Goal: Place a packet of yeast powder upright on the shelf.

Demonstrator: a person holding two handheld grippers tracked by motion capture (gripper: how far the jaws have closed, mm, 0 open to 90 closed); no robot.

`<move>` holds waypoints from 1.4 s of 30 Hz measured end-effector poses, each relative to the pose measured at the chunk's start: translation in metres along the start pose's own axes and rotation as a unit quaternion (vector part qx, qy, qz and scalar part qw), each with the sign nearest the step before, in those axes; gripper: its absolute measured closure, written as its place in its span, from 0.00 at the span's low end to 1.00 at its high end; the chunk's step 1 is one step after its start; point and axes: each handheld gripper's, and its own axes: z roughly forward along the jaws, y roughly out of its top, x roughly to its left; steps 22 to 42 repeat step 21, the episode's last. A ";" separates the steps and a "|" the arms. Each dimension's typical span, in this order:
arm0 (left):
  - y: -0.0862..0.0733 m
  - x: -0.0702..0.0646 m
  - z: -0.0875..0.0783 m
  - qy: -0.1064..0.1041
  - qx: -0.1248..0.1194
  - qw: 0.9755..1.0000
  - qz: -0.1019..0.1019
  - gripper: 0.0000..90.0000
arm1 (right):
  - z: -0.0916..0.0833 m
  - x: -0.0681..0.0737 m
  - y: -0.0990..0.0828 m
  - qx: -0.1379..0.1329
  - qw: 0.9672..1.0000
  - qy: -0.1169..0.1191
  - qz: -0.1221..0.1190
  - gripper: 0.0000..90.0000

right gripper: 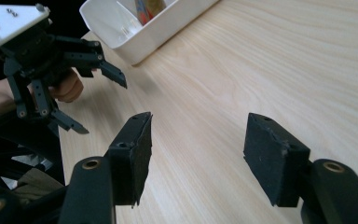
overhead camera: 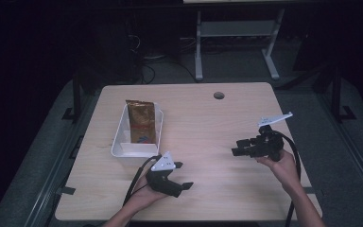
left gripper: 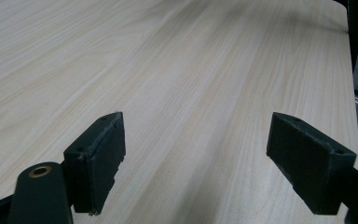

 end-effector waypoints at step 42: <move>-0.001 0.000 0.002 -0.003 0.005 1.000 -0.002 0.22 | -0.004 0.008 -0.052 -0.004 1.000 -0.014 0.008 0.40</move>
